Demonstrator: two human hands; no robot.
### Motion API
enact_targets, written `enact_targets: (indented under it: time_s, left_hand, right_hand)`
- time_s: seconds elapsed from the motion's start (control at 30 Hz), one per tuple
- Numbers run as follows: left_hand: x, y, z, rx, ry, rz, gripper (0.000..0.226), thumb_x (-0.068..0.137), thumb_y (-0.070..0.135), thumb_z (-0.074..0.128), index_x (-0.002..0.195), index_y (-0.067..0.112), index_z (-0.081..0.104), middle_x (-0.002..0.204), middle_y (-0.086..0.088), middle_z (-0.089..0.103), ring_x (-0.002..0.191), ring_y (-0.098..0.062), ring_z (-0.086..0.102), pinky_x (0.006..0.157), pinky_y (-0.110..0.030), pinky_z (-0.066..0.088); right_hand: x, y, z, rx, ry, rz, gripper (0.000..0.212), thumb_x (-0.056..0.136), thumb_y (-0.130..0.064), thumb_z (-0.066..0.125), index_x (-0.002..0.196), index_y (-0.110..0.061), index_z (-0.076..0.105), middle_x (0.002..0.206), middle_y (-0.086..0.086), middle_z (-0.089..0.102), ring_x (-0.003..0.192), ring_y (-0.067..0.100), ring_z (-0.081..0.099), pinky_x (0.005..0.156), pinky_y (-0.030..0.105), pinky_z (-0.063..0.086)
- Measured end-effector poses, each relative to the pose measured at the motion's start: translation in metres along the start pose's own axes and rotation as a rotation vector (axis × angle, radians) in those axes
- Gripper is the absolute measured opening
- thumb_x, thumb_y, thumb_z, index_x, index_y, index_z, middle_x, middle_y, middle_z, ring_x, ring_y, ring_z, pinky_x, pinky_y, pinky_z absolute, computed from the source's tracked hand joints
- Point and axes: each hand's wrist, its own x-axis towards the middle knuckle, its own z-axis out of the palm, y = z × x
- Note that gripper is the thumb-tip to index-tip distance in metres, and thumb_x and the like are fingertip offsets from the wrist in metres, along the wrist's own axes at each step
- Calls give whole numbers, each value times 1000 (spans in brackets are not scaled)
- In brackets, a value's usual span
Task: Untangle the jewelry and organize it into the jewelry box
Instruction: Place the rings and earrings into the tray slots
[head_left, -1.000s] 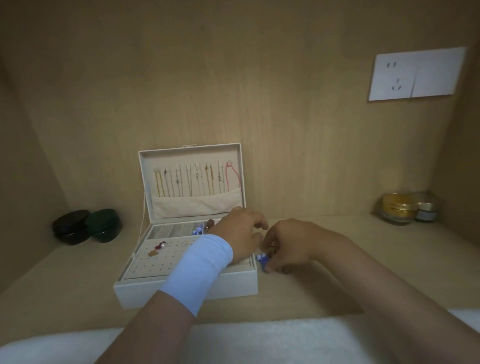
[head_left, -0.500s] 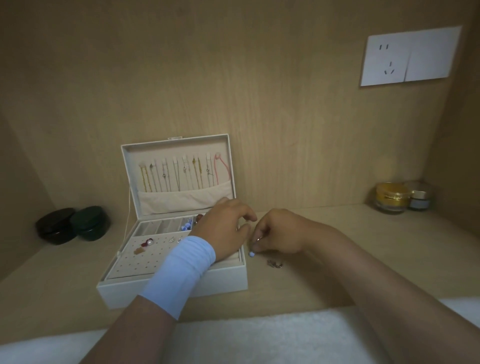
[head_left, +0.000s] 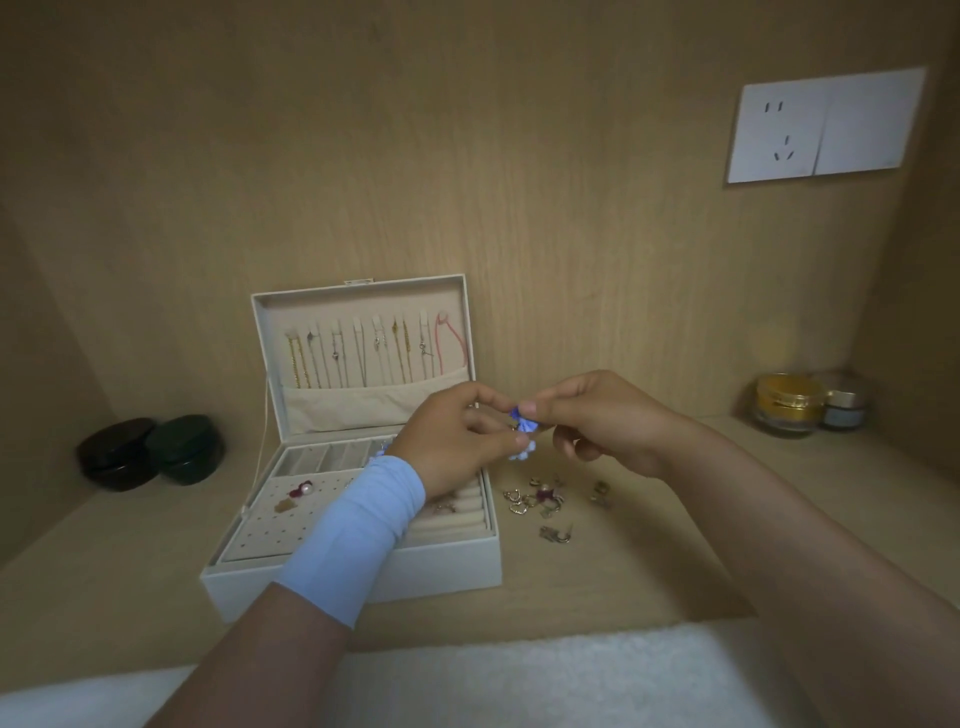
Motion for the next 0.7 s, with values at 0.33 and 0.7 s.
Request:
enact_targets:
  time_s: [0.33, 0.7]
  left_hand:
    - [-4, 8, -36, -162, 30, -69, 8, 88, 12, 70, 95, 10, 72, 79, -3, 74, 60, -8, 62, 54, -17, 48]
    - [-26, -21, -107, -115, 183, -99, 19, 78, 11, 80, 95, 15, 72, 84, -7, 76, 81, -22, 72, 77, -34, 59]
  right_hand:
    - [-7, -18, 16, -23, 9, -67, 21, 95, -17, 64, 116, -18, 71, 102, 3, 76, 57, 14, 58, 47, 23, 38]
    - [25, -53, 108, 1, 61, -198, 12, 90, -15, 73, 98, -7, 77, 86, 6, 78, 49, 15, 57, 40, 17, 41]
